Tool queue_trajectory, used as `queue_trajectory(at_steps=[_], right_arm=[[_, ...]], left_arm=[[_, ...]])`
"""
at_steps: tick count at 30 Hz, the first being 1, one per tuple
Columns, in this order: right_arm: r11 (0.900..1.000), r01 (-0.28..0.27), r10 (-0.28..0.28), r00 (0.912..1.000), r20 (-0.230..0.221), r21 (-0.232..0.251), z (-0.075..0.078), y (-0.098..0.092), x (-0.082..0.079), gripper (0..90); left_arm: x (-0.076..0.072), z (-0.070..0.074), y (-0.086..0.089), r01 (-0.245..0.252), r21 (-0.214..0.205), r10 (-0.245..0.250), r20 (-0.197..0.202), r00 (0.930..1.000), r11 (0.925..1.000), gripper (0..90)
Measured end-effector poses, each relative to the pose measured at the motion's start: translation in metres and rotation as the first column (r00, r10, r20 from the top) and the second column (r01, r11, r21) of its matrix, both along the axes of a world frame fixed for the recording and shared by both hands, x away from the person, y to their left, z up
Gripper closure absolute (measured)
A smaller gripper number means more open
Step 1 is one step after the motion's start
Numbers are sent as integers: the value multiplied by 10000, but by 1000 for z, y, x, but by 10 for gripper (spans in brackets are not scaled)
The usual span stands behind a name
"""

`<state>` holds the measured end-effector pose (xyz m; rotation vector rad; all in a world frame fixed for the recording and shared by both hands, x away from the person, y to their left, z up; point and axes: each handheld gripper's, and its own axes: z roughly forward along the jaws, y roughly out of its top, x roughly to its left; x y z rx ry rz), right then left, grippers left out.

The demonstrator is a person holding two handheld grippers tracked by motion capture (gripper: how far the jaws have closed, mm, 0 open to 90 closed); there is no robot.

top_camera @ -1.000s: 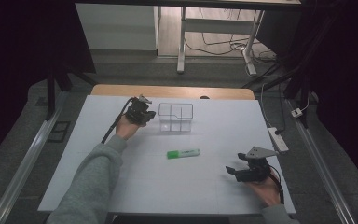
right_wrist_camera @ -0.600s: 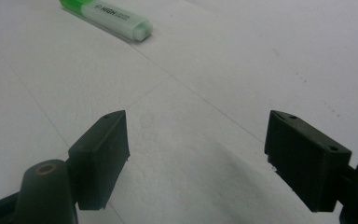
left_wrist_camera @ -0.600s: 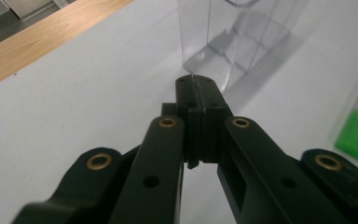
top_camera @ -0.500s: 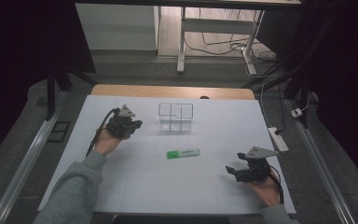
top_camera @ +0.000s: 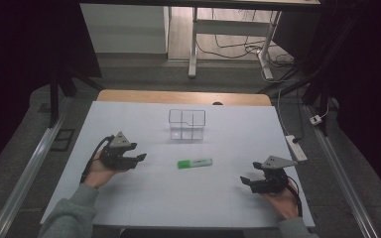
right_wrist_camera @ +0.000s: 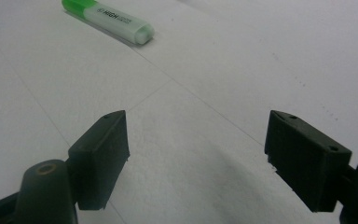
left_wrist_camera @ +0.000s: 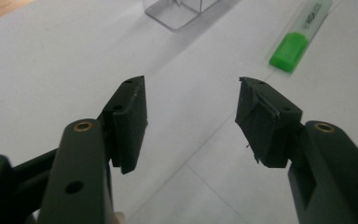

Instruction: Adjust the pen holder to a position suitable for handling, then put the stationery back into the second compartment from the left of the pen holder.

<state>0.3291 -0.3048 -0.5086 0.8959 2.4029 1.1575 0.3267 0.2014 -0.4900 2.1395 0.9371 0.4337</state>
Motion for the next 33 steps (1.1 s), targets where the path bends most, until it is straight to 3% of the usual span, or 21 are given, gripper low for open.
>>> queue_trajectory(at_steps=[7,13,21,23,33], right_arm=[[10000,-5,5,10000,21,-10,0,-1,0,211],[10000,-16,16,9999,115,0,2,-1,-1,211],[10000,-84,84,9997,221,-3,6,-1,-2,208],[9999,-161,161,9997,178,9,7,0,-2,206],[9976,-689,692,9973,229,-114,13,10,-3,196]], left_arm=[[-24,-11,6,17,90,-17,-19,10000,10000,388],[-39,-14,14,-95,-144,96,60,9999,9999,373],[-43,-17,19,-86,-123,87,54,9999,9999,359],[-43,-18,20,-145,-292,146,47,9999,9995,356],[-45,-20,21,-158,-232,158,-16,9999,9996,337]])
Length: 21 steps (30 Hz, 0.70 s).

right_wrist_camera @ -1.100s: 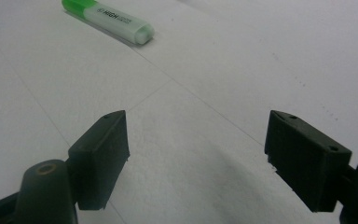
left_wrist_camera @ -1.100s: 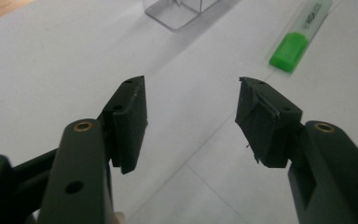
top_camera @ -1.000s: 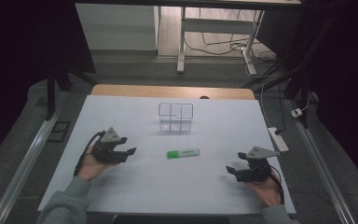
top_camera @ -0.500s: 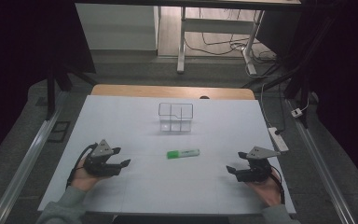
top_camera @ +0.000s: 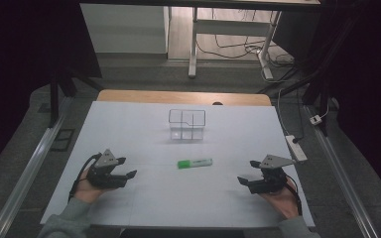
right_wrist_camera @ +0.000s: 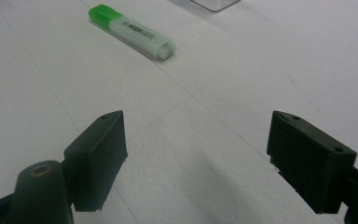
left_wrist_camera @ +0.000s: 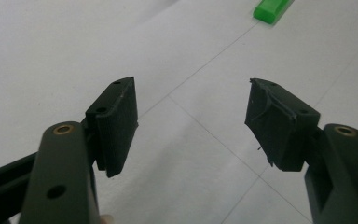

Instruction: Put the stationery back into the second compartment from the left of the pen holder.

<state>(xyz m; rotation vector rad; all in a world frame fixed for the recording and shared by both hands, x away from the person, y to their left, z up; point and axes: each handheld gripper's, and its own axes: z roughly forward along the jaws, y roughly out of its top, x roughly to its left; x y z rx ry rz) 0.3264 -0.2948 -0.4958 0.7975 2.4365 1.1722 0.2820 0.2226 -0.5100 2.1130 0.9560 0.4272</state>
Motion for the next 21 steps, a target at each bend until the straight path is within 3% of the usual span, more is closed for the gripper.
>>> queue_trajectory(at_steps=[12,21], right_arm=[[9968,-737,737,9973,-1,-317,19,19,5,227],[9815,-1690,1675,9856,-241,-900,27,49,22,233]], left_arm=[[-7,-3,5,-142,37,142,18,9999,9999,335],[-7,-5,5,-66,185,66,-2,10000,9998,332]])
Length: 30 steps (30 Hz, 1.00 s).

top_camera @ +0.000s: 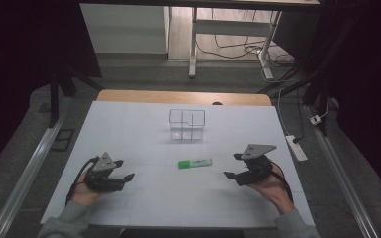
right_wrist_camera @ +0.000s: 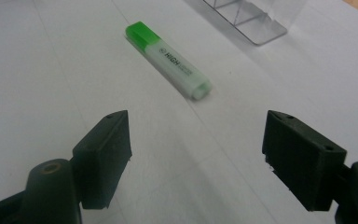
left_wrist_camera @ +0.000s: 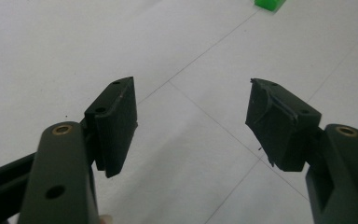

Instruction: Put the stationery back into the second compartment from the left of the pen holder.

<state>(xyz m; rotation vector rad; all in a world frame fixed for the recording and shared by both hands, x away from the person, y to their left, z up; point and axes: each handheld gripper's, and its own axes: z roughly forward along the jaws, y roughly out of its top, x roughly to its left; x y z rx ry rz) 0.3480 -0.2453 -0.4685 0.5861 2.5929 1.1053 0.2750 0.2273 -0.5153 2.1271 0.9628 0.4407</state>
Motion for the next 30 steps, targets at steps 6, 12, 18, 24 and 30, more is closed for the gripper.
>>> queue_trajectory(at_steps=[6,12,18,24,30], right_arm=[[9981,-569,569,9984,-19,-230,10,19,11,238],[9909,-1255,1265,9918,191,-484,21,39,21,243],[9813,-1810,1817,9833,51,-654,25,57,29,245],[9731,-2174,2175,9760,-70,-765,27,69,35,249],[9609,-2597,2586,9657,-247,-958,27,82,40,249]], left_arm=[[0,0,1,-11,-40,11,8,10000,10000,332],[1,0,1,11,-36,-11,-2,10000,10000,332],[1,0,1,66,-45,-66,11,10000,10000,331],[1,0,2,67,-84,-67,3,10000,9999,332],[1,-1,1,100,-55,-100,-1,10000,9999,331]])
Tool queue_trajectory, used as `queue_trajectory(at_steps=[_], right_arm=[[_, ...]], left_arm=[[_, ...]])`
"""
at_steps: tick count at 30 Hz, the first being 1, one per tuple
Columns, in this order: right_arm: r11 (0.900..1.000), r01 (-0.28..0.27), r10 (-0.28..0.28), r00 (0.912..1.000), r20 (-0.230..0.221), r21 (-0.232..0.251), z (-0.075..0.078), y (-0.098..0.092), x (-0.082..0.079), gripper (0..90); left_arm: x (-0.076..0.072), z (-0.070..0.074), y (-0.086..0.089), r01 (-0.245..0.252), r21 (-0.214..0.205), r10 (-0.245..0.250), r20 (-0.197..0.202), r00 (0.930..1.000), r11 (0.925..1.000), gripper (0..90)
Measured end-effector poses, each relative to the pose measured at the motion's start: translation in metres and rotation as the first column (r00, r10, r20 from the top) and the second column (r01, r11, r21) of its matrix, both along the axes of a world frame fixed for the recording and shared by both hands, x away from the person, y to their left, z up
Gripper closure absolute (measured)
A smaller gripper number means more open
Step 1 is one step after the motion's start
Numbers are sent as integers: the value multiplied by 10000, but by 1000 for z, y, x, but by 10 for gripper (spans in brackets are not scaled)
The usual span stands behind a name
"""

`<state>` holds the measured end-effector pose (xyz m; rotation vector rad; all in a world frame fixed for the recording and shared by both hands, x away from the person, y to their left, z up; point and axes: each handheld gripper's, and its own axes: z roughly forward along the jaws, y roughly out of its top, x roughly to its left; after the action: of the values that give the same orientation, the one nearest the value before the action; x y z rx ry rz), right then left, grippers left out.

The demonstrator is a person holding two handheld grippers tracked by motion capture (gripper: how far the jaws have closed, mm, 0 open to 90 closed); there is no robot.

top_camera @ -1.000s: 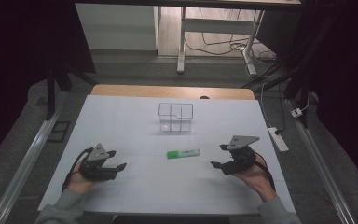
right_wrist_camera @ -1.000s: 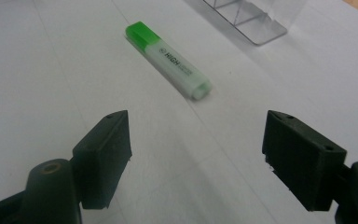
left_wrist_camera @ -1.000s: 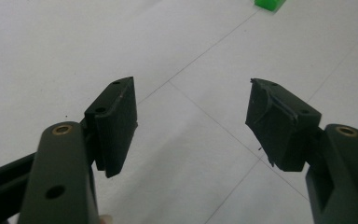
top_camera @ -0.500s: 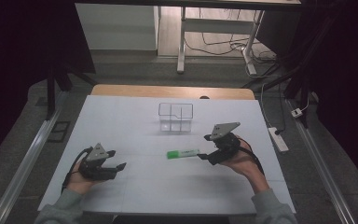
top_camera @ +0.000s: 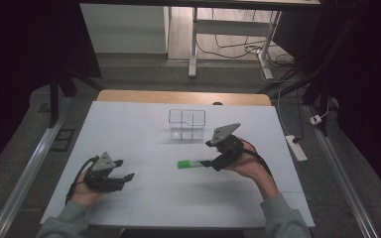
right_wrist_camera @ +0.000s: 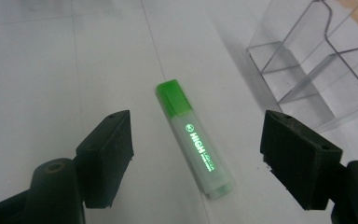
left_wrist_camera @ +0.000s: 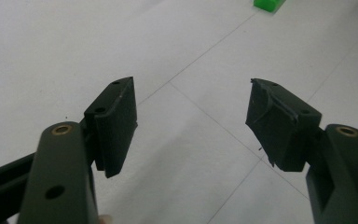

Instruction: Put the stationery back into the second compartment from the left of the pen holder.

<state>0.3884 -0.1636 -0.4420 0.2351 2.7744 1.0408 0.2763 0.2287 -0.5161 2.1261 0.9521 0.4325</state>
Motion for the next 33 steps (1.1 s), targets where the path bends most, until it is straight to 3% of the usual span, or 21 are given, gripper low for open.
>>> queue_trajectory(at_steps=[16,20,33], right_arm=[[9925,-1063,1036,9936,-458,-612,-11,34,7,252],[9908,-1211,1175,9913,-596,-607,-13,39,9,255],[9798,-1526,1425,9862,-845,-1293,-28,56,17,262]], left_arm=[[1,-2,-2,118,92,-118,-44,9999,9999,328],[1,-2,-2,123,87,-122,-51,9999,9999,327],[1,-2,-1,191,120,-190,-60,9998,9997,327]])
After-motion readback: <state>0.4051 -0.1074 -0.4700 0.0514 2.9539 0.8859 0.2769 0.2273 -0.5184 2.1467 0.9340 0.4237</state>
